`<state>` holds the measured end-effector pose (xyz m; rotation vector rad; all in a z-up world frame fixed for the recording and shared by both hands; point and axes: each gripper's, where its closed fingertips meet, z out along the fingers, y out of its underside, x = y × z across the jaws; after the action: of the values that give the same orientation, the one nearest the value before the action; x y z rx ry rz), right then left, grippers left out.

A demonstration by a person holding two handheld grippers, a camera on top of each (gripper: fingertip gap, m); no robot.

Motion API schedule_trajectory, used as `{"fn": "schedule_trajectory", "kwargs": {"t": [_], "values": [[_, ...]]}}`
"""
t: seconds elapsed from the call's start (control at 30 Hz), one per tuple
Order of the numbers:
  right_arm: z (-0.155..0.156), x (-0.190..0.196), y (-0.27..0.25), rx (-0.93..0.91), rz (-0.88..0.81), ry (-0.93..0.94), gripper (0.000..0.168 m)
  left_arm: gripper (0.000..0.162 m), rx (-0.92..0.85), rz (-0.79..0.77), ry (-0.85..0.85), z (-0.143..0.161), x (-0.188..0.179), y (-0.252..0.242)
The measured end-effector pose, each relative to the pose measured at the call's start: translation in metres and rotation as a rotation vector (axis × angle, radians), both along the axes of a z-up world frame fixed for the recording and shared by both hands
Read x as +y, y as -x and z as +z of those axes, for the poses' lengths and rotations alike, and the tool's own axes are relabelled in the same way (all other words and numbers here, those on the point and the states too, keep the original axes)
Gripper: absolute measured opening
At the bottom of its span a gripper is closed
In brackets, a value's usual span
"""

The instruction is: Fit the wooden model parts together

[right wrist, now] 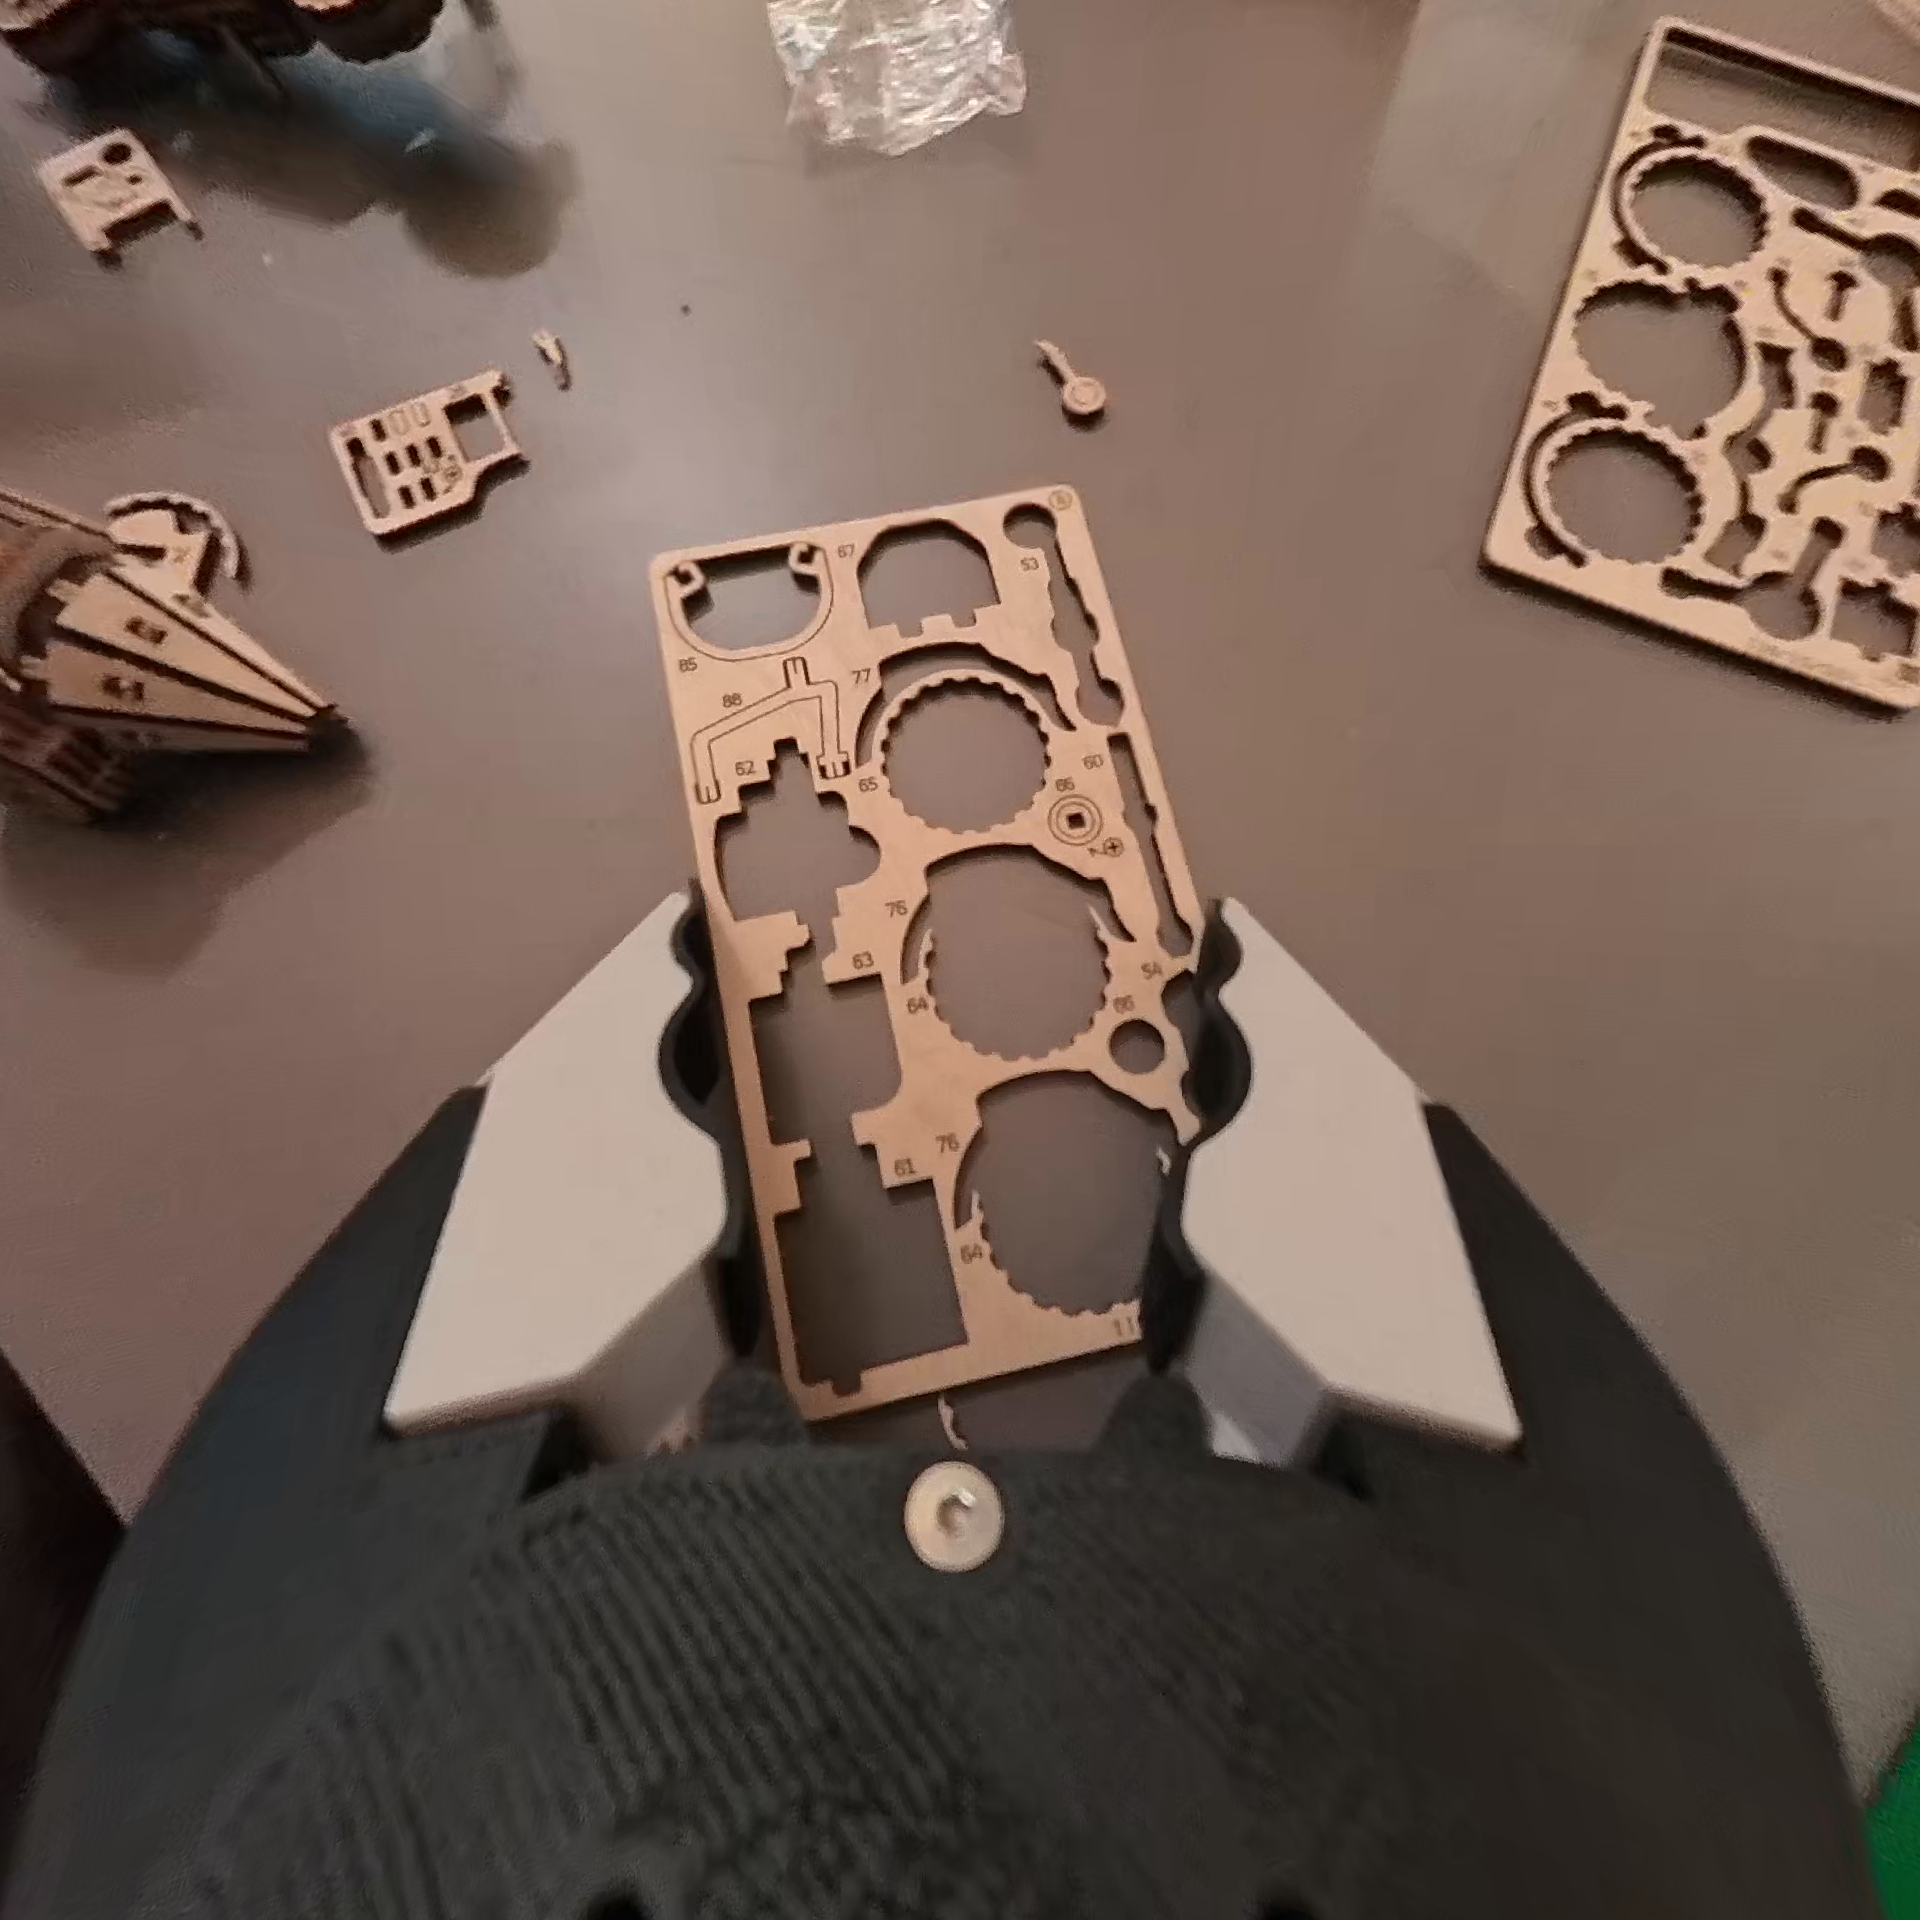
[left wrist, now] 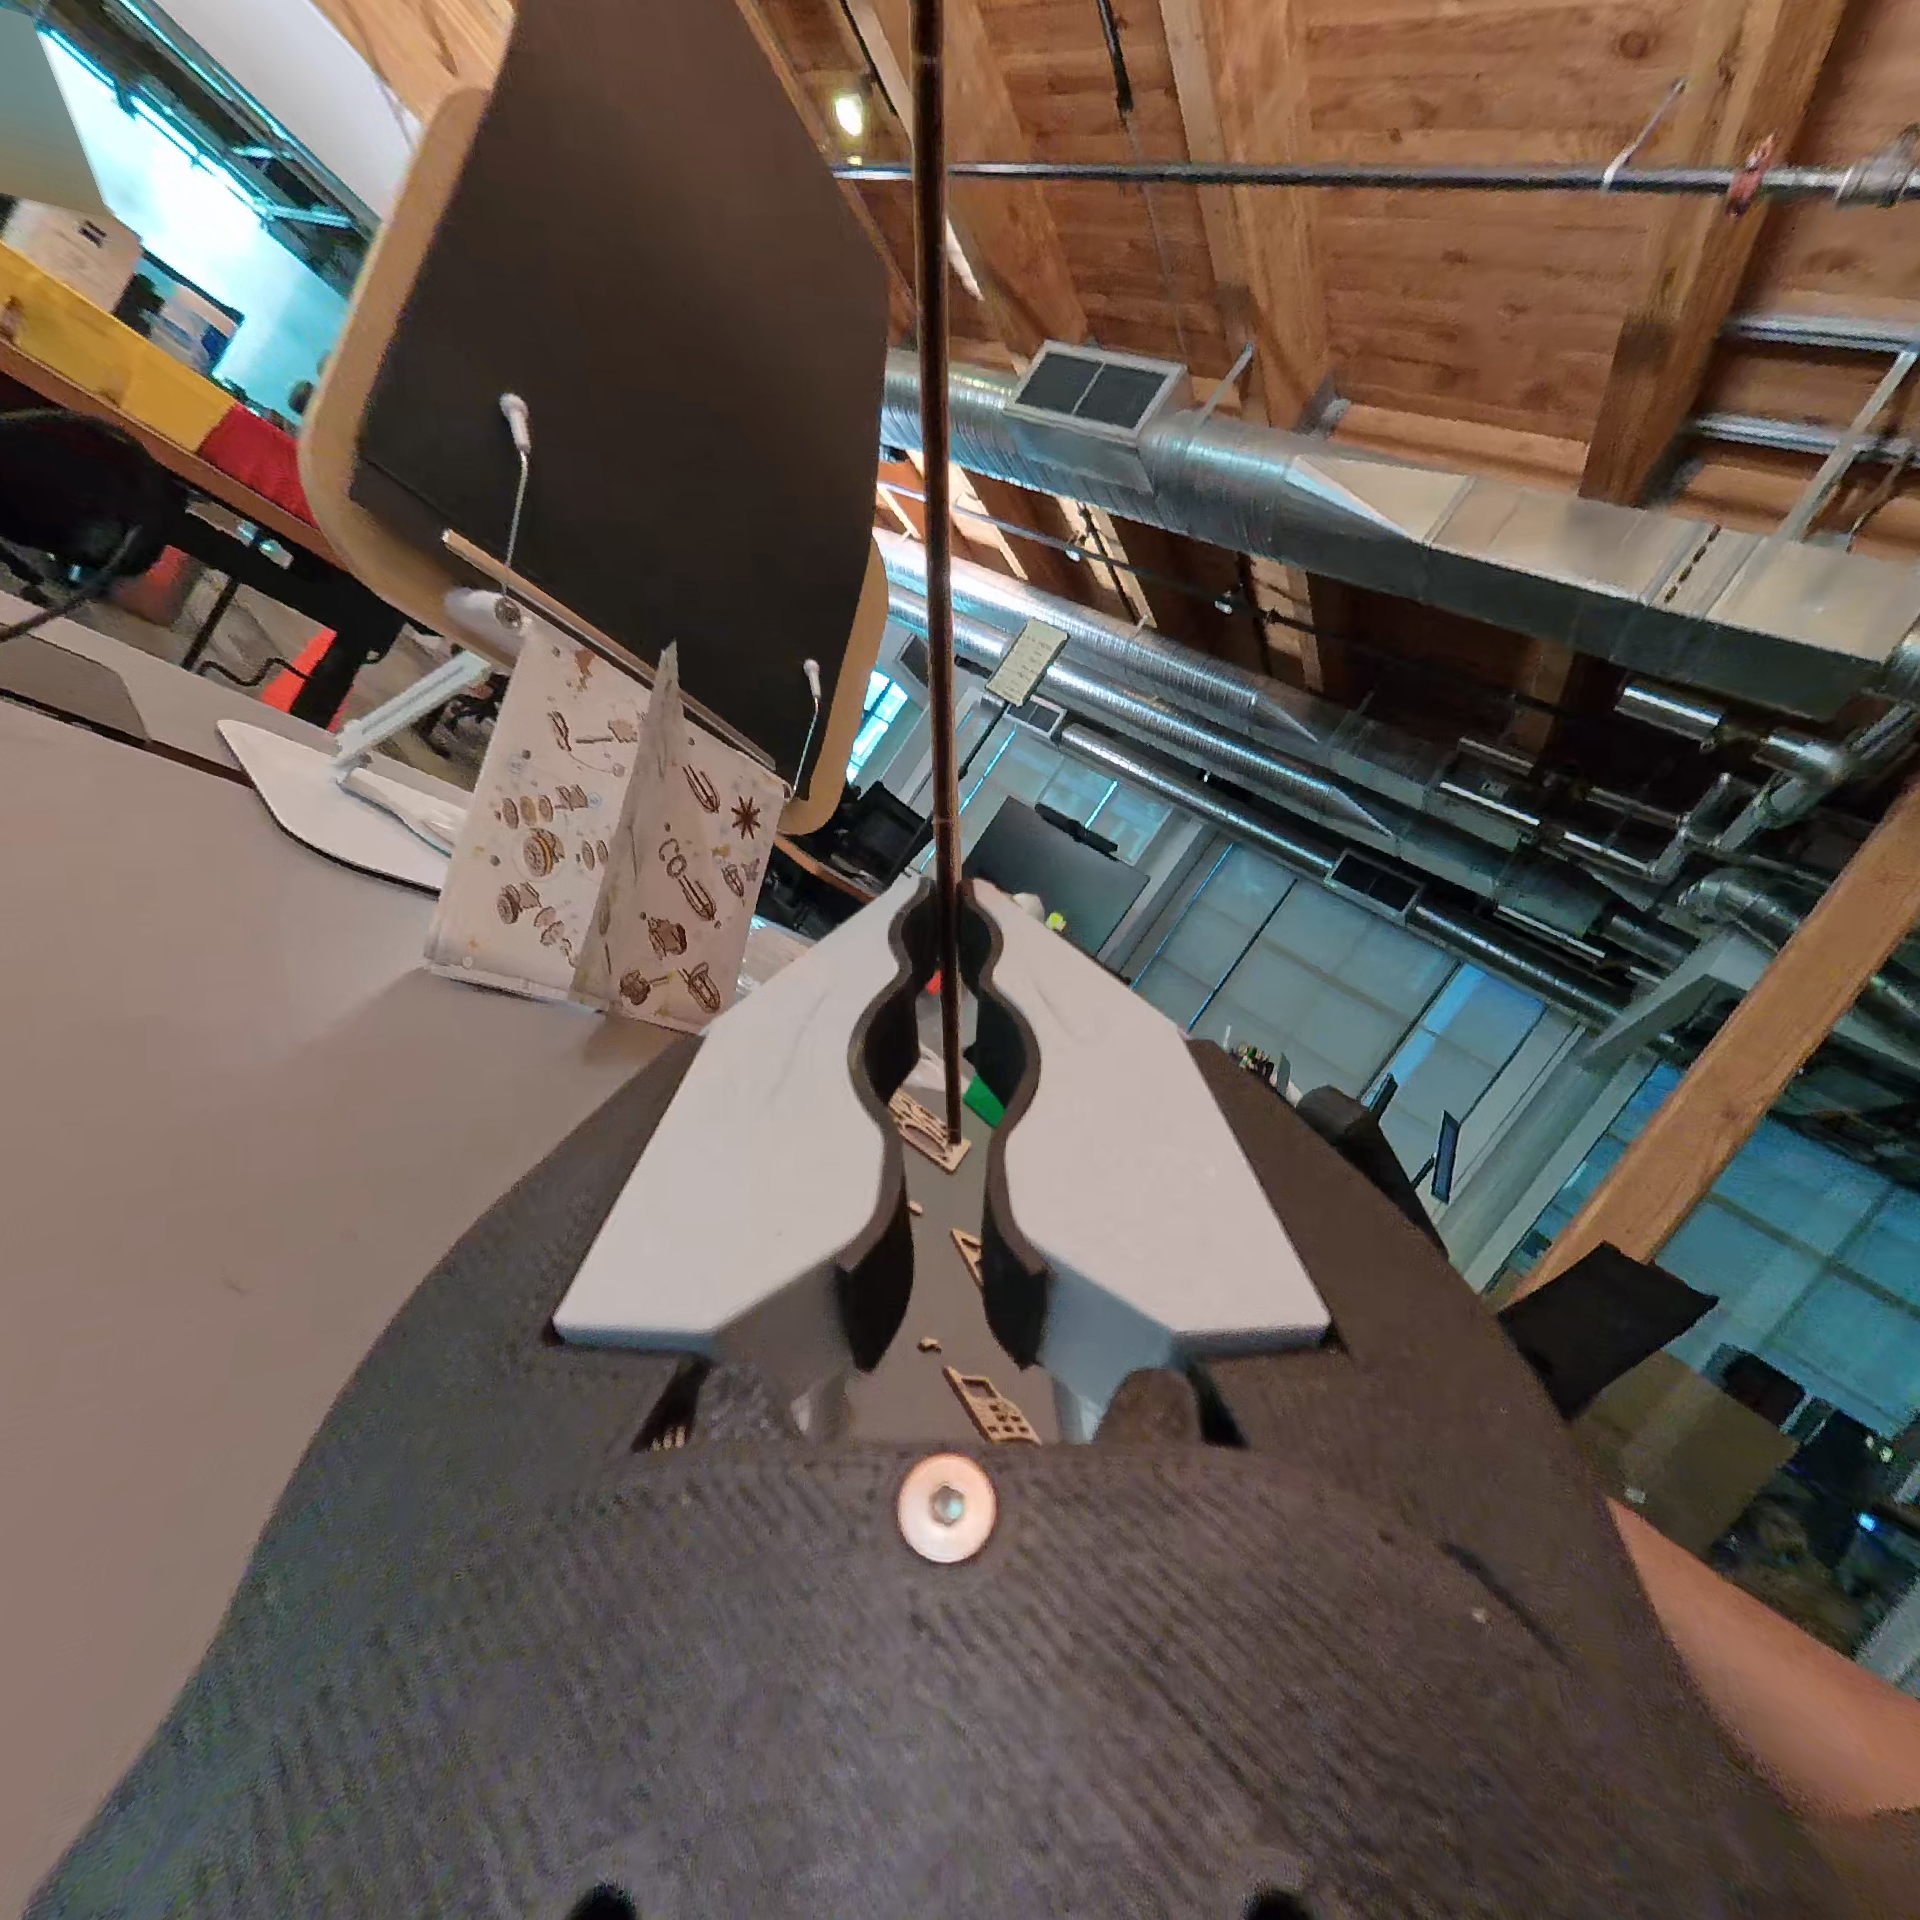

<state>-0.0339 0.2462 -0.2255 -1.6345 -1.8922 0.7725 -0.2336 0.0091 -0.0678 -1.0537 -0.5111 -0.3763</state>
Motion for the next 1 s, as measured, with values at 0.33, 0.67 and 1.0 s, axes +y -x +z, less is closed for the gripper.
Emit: {"fn": "schedule_trajectory", "kwargs": {"t": [0.33,0.67,1.0], "values": [[0.045,0.068,0.0,0.242,-0.316,0.143,0.093,0.0,-0.012,0.01,0.006,-0.003,-0.001,0.007],[0.063,0.132,0.075,0.291,-0.516,0.119,0.092,0.0,-0.011,0.012,0.013,-0.004,0.004,0.005],[0.015,0.165,0.145,0.093,-0.589,-0.021,0.093,0.0,-0.025,-0.005,0.001,-0.002,0.0,0.002]]}}
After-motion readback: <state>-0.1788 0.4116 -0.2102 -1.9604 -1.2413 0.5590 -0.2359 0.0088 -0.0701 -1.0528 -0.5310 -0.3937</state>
